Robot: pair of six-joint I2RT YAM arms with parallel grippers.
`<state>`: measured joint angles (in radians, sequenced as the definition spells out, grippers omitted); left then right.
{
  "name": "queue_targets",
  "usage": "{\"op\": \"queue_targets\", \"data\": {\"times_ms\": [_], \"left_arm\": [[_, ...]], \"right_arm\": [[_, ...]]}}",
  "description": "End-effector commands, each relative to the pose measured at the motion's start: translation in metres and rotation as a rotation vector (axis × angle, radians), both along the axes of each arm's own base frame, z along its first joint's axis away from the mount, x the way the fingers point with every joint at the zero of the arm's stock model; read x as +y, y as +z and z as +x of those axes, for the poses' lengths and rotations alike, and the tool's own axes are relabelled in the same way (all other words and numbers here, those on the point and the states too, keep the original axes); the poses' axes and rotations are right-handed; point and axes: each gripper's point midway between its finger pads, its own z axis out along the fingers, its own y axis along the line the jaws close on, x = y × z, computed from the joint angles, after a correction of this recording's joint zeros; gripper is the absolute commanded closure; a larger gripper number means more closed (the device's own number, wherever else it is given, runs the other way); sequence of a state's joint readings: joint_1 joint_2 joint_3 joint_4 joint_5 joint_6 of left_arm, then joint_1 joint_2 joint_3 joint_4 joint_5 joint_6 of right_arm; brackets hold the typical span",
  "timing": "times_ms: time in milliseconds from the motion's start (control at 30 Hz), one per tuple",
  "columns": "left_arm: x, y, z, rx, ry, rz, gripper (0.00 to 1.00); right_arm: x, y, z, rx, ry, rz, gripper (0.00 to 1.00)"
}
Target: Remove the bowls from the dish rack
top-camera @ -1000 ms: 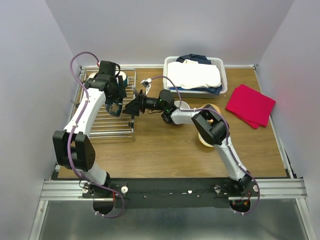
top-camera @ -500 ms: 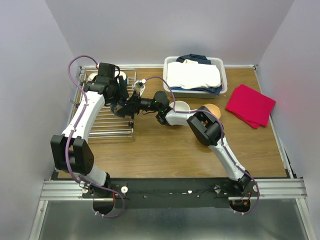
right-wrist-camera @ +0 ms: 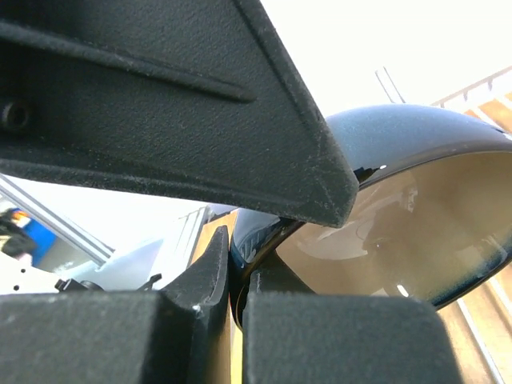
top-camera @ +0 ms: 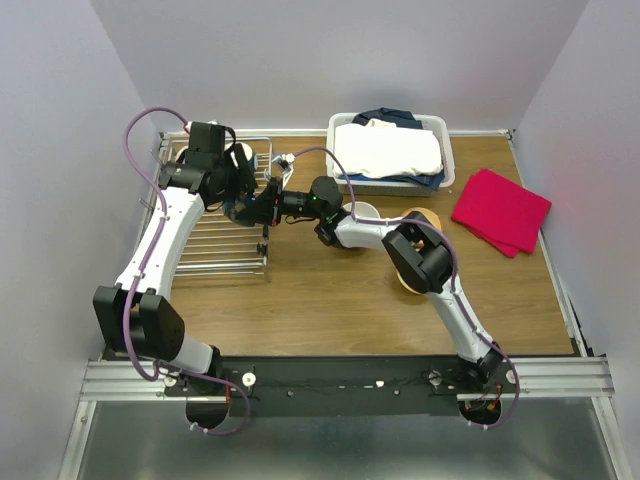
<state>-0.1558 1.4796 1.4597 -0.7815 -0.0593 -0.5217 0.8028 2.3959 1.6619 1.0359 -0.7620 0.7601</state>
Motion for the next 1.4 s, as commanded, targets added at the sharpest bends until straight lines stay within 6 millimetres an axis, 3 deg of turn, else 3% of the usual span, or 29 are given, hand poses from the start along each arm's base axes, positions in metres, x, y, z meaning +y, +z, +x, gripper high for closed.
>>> {"op": "queue_targets", "data": {"times_ms": [0, 67, 100, 133, 167, 200, 267, 367, 467, 600, 633, 733, 1000, 1200, 1367], "left_arm": [[0.012, 0.092, 0.002, -0.271, 0.016, 0.045, 0.15], [0.018, 0.109, -0.002, -0.318, 0.024, 0.071, 0.06], [0.019, 0.116, -0.003, -0.338, 0.024, 0.074, 0.01], [0.020, 0.121, -0.004, -0.355, 0.021, 0.080, 0.01], [0.022, 0.130, -0.008, -0.382, 0.023, 0.084, 0.01], [0.022, 0.136, -0.008, -0.407, 0.016, 0.093, 0.01], [0.025, 0.147, -0.013, -0.443, 0.014, 0.106, 0.01], [0.028, 0.155, -0.016, -0.475, 0.004, 0.135, 0.01], [0.034, 0.157, -0.020, -0.493, 0.006, 0.170, 0.01], [0.040, 0.137, -0.020, -0.466, 0.011, 0.213, 0.01], [0.041, 0.134, -0.020, -0.460, 0.016, 0.216, 0.01], [0.042, 0.122, -0.020, -0.443, 0.016, 0.223, 0.01], [0.038, 0.092, -0.011, -0.394, 0.003, 0.220, 0.01], [0.035, 0.076, -0.008, -0.352, -0.011, 0.211, 0.01], [0.036, 0.070, -0.009, -0.335, -0.018, 0.226, 0.01]], "right_arm": [[-0.010, 0.021, -0.010, -0.122, -0.010, -0.062, 0.99], [-0.014, 0.027, -0.012, -0.142, -0.024, -0.087, 0.99], [-0.017, 0.019, -0.011, -0.147, -0.034, -0.126, 0.99], [-0.020, 0.015, -0.012, -0.149, -0.037, -0.152, 0.99], [-0.023, 0.023, -0.014, -0.168, -0.048, -0.161, 0.99], [-0.027, 0.011, -0.013, -0.170, -0.052, -0.222, 0.99], [-0.036, 0.017, -0.013, -0.198, -0.083, -0.269, 0.99], [-0.053, -0.001, -0.012, -0.224, -0.127, -0.404, 0.99], [-0.077, -0.003, -0.013, -0.266, -0.174, -0.529, 0.99], [-0.115, -0.011, -0.020, -0.308, -0.209, -0.709, 0.99], [-0.123, 0.000, -0.023, -0.324, -0.220, -0.719, 0.99], [-0.151, -0.001, -0.027, -0.343, -0.263, -0.826, 0.99], [-0.227, -0.013, 0.002, -0.461, -0.461, -1.203, 0.99], [-0.249, -0.020, 0.019, -0.526, -0.511, -1.360, 0.99], [-0.254, -0.041, 0.026, -0.530, -0.490, -1.459, 0.99]]}}
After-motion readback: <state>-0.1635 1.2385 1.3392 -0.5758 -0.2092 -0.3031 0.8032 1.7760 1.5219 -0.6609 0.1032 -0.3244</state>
